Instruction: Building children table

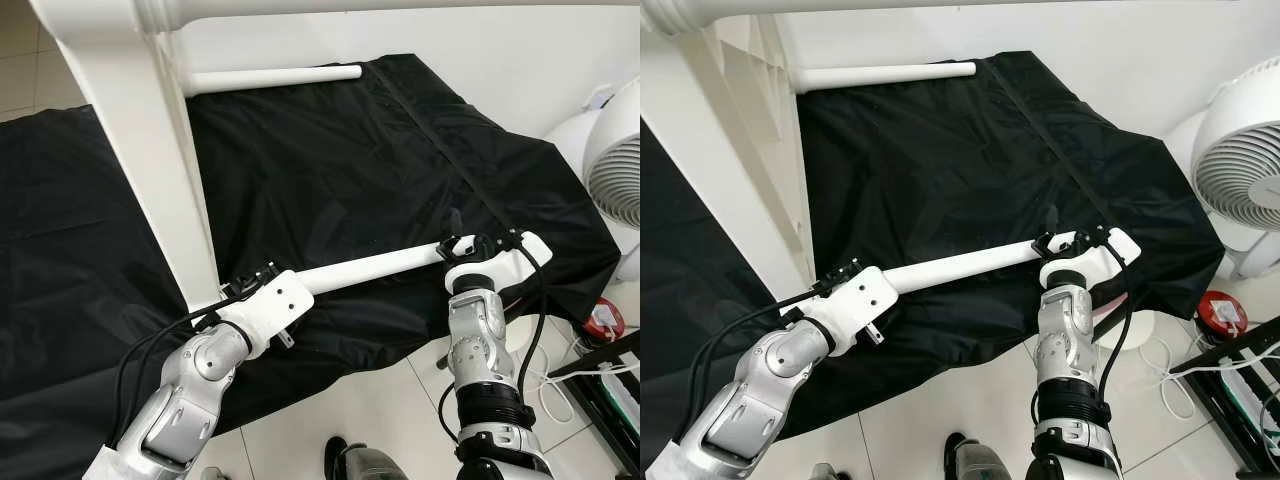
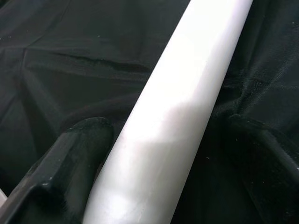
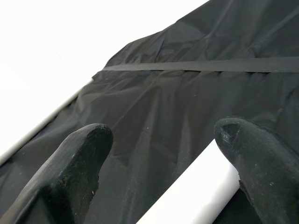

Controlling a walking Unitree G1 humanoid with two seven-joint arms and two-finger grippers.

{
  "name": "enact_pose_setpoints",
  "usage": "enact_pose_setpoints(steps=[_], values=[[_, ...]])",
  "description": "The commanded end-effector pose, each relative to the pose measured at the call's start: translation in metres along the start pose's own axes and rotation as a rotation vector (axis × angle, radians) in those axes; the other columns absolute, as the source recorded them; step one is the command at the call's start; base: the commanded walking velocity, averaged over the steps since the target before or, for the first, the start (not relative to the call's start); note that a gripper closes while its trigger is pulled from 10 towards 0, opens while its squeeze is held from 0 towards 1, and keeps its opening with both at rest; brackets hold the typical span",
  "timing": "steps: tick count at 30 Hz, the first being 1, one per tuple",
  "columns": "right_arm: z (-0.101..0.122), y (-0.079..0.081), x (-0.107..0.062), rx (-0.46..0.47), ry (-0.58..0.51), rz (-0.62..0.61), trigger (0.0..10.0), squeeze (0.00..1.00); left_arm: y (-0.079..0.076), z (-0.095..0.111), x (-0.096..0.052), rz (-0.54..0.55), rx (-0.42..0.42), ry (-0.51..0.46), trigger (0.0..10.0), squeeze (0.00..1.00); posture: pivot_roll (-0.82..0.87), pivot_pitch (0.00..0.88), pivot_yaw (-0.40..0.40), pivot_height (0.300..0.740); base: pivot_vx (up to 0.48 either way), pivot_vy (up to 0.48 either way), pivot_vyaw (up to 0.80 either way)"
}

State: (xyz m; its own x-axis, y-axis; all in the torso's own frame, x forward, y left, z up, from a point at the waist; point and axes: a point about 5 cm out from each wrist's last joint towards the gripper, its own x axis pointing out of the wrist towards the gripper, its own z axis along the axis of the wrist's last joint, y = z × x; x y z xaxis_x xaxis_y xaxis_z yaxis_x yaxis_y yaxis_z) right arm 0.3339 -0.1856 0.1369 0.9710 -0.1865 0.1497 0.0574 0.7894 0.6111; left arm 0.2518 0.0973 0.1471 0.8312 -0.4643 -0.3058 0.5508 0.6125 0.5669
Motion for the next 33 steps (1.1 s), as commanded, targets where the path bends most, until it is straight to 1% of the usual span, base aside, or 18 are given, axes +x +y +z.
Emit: enact_pose_setpoints(steps=[1, 5, 11, 12, 15, 16, 18, 19, 20, 22, 23, 24, 26, 27, 29, 30, 31, 33], values=[[-0.052, 0.013, -0.011, 0.014, 0.284, 0.067, 10.0, 0.00, -0.006, -0.016, -0.004, -0.034, -0.017, 0.078, 10.0, 0.00, 0.14, 0.197, 0.023, 0.740, 0.000, 0.000, 0.00], [-0.060, 0.025, -0.011, -0.014, 0.327, 0.157, 10.0, 0.00, 0.005, -0.028, -0.012, -0.001, -0.003, 0.133, 10.0, 0.00, 0.15, 0.198, 0.021, 0.740, 0.000, 0.000, 0.00], [-0.065, 0.029, -0.010, -0.041, 0.359, 0.195, 10.0, 0.00, 0.013, -0.035, -0.018, 0.029, -0.001, 0.168, 10.0, 0.00, 0.16, 0.200, 0.015, 0.740, 0.000, 0.000, 0.00], [-0.070, 0.034, -0.009, -0.053, 0.382, 0.231, 10.0, 0.00, 0.021, -0.044, -0.025, 0.068, 0.005, 0.208, 10.0, 0.00, 0.18, 0.200, 0.006, 0.740, 0.000, 0.000, 0.00], [-0.071, 0.036, -0.008, -0.053, 0.389, 0.244, 10.0, 0.00, 0.023, -0.046, -0.027, 0.079, 0.008, 0.222, 10.0, 0.00, 0.18, 0.200, 0.003, 0.740, 0.000, 0.000, 0.00], [-0.071, 0.036, -0.008, -0.053, 0.389, 0.244, 10.0, 0.00, 0.023, -0.046, -0.027, 0.079, 0.008, 0.222, 10.0, 0.00, 0.18, 0.200, 0.003, 0.740, 0.000, 0.000, 0.00], [-0.067, 0.046, -0.008, -0.085, 0.333, 0.312, 10.0, 0.00, 0.030, -0.044, -0.028, 0.118, 0.033, 0.205, 10.0, 0.00, 0.19, 0.200, -0.011, 0.740, 0.000, 0.000, 0.00], [-0.067, 0.046, -0.008, -0.085, 0.333, 0.312, 10.0, 0.00, 0.030, -0.044, -0.028, 0.118, 0.033, 0.205, 10.0, 0.00, 0.19, 0.200, -0.011, 0.740, 0.000, 0.000, 0.00], [-0.063, 0.048, -0.010, -0.089, 0.292, 0.330, 10.0, 0.00, 0.033, -0.038, -0.024, 0.135, 0.031, 0.169, 10.0, 0.00, 0.19, 0.200, -0.014, 0.740, 0.000, 0.000, 0.00], [-0.063, 0.048, -0.010, -0.089, 0.292, 0.330, 10.0, 0.00, 0.033, -0.038, -0.024, 0.135, 0.031, 0.169, 10.0, 0.00, 0.19, 0.200, -0.014, 0.740, 0.000, 0.000, 0.00], [-0.054, 0.046, -0.011, -0.100, 0.190, 0.308, 10.0, 0.00, 0.035, -0.023, -0.017, 0.147, -0.006, 0.082, 10.0, 0.00, 0.19, 0.200, -0.013, 0.740, 0.000, 0.000, 0.00], [-0.042, 0.039, -0.013, -0.162, 0.081, 0.250, 10.0, 0.00, 0.037, 0.000, -0.008, 0.142, -0.088, -0.047, 10.0, 0.00, 0.18, 0.198, -0.008, 0.740, 0.000, 0.000, 0.00], [-0.042, 0.039, -0.013, -0.162, 0.081, 0.250, 10.0, 0.00, 0.037, 0.000, -0.008, 0.142, -0.088, -0.047, 10.0, 0.00, 0.18, 0.198, -0.008, 0.740, 0.000, 0.000, 0.00], [-0.032, 0.035, -0.016, -0.198, -0.001, 0.210, 10.0, 0.00, 0.039, 0.020, -0.004, 0.123, -0.148, -0.157, 10.0, 0.00, 0.17, 0.197, 0.001, 0.740, 0.000, 0.000, 0.00], [-0.032, 0.035, -0.016, -0.198, -0.001, 0.210, 10.0, 0.00, 0.039, 0.020, -0.004, 0.123, -0.148, -0.157, 10.0, 0.00, 0.17, 0.197, 0.001, 0.740, 0.000, 0.000, 0.00], [-0.020, 0.033, -0.018, -0.254, -0.082, 0.187, 10.0, 0.00, 0.041, 0.042, -0.003, 0.068, -0.217, -0.291, 10.0, 0.00, 0.15, 0.194, 0.012, 0.740, 0.000, 0.000, 0.00], [-0.020, 0.033, -0.018, -0.254, -0.082, 0.187, 10.0, 0.00, 0.041, 0.042, -0.003, 0.068, -0.217, -0.291, 10.0, 0.00, 0.15, 0.194, 0.012, 0.740, 0.000, 0.000, 0.00], [0.001, 0.038, -0.021, -0.331, -0.198, 0.185, 10.0, 0.00, 0.047, 0.069, -0.009, -0.064, -0.323, -0.478, 10.0, 0.00, 0.13, 0.180, 0.030, 0.740, 0.000, 0.000, 0.00]])
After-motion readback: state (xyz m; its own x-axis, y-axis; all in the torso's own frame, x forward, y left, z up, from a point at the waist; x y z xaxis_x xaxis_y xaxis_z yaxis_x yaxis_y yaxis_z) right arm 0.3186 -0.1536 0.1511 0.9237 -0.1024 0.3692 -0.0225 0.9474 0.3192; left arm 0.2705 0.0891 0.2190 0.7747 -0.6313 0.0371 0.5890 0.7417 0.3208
